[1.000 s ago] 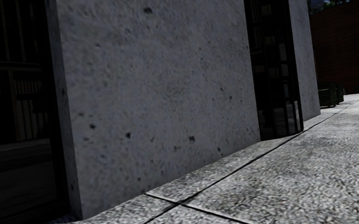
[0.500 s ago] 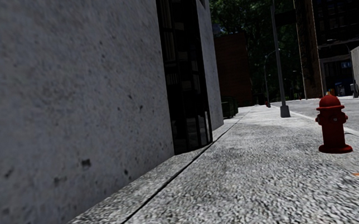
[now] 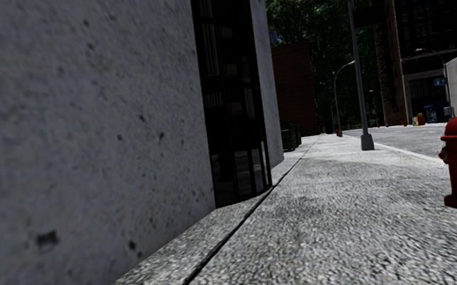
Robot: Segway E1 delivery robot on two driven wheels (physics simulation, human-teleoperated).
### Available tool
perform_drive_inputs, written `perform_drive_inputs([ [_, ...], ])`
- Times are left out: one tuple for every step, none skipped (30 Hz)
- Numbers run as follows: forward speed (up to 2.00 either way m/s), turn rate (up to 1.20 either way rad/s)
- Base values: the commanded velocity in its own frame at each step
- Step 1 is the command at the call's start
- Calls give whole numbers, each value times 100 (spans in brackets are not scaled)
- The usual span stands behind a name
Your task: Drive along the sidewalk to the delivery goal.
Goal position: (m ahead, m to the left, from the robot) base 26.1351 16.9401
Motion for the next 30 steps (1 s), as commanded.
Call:
perform_drive_inputs([
  [126, -71],
  [126, -71],
  [126, -77],
  [126, -79],
  [126, -79],
  [126, -80],
  [126, -80],
  [126, -80],
  [126, -80],
  [126, -71],
  [126, -71],
  [126, 0],
  [126, 0],
  [126, 0],
  [126, 0],
  [126, 0],
  [126, 0],
  [126, 0],
  [126, 0],
  [126, 0],
  [126, 0],
  [126, 0],
  [126, 0],
  [126, 0],
  [126, 0],
  [126, 0],
  [126, 0],
  [126, 0],
  [126, 0],
  [126, 0],
])
